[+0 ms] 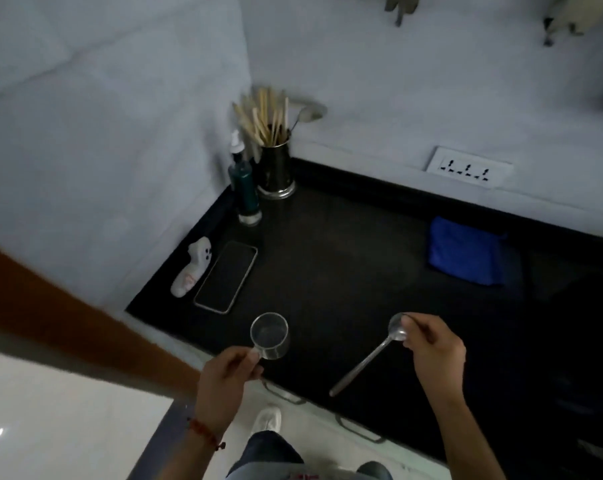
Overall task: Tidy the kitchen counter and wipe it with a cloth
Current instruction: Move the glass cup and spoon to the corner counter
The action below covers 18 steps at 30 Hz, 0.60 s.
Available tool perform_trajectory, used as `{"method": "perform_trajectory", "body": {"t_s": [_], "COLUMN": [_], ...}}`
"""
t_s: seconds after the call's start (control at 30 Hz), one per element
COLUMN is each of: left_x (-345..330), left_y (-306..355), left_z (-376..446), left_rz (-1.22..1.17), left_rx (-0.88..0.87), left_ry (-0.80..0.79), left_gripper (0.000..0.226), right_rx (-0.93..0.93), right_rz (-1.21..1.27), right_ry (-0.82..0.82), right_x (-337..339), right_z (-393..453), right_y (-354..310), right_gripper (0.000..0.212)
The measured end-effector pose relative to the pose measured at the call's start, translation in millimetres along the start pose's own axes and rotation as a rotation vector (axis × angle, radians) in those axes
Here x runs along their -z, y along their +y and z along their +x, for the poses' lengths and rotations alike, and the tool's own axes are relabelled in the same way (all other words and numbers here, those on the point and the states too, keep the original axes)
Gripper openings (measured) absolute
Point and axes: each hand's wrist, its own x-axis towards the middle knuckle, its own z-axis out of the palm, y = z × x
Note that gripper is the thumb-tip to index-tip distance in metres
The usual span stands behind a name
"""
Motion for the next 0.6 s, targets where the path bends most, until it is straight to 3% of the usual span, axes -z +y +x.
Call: {"method": "perform_trajectory", "body": {"t_s": [0.27, 0.6], "left_x": [-5.3, -76.5], "left_y": [48.2, 67.0], "left_z": [118.0, 185.8], "left_rz": [0.153, 0.160], "left_rx": [-0.064, 0.023], "left_ry": [-0.290, -0.384], "left_gripper": [0.012, 0.009], "right_rx": [-0.144, -0.211], "right_rz": [-0.015, -0.045], "right_ry": [0.227, 0.292], "right_x": [-45.2, -58.2], "right_z": [13.2, 46.9], "right_y": [-18.2, -23.9], "right_gripper": [0.016, 0.010]}}
